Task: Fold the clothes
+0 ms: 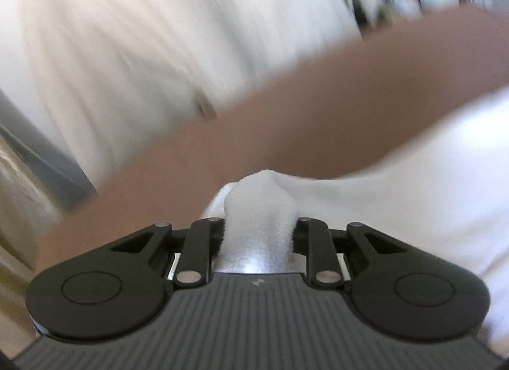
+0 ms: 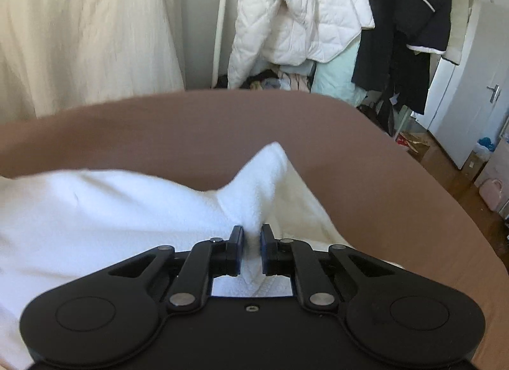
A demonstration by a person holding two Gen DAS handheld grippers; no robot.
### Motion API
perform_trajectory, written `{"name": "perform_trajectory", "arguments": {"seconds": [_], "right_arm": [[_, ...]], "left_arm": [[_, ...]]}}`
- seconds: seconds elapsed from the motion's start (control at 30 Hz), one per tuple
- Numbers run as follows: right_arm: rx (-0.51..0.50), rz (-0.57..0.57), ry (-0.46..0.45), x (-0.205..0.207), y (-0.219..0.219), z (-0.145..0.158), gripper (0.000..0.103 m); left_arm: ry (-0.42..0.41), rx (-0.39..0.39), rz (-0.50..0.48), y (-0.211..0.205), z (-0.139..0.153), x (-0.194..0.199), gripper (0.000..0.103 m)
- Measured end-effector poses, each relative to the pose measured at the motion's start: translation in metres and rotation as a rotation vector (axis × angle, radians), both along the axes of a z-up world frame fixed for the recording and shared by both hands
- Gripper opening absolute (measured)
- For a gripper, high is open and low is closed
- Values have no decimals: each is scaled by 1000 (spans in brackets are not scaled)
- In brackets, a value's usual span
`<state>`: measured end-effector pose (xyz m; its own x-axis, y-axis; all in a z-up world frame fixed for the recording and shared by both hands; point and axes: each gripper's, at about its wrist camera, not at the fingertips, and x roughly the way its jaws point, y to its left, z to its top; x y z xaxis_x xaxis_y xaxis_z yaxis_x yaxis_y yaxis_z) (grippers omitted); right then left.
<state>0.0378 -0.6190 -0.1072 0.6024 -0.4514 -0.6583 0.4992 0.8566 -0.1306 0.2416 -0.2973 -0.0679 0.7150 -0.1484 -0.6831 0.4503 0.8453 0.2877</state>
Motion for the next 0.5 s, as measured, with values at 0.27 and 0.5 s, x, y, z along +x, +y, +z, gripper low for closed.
{"name": "perform_trajectory", "arguments": {"seconds": [0.27,0.5], "right_arm": [[-128,50,-104,28,-2,68,10],[52,11,-299,45,-18,85,81]], "left_arm": [[-420,18,5,-28,100,0,21],[-323,56,349,-30,117,77,55]]}}
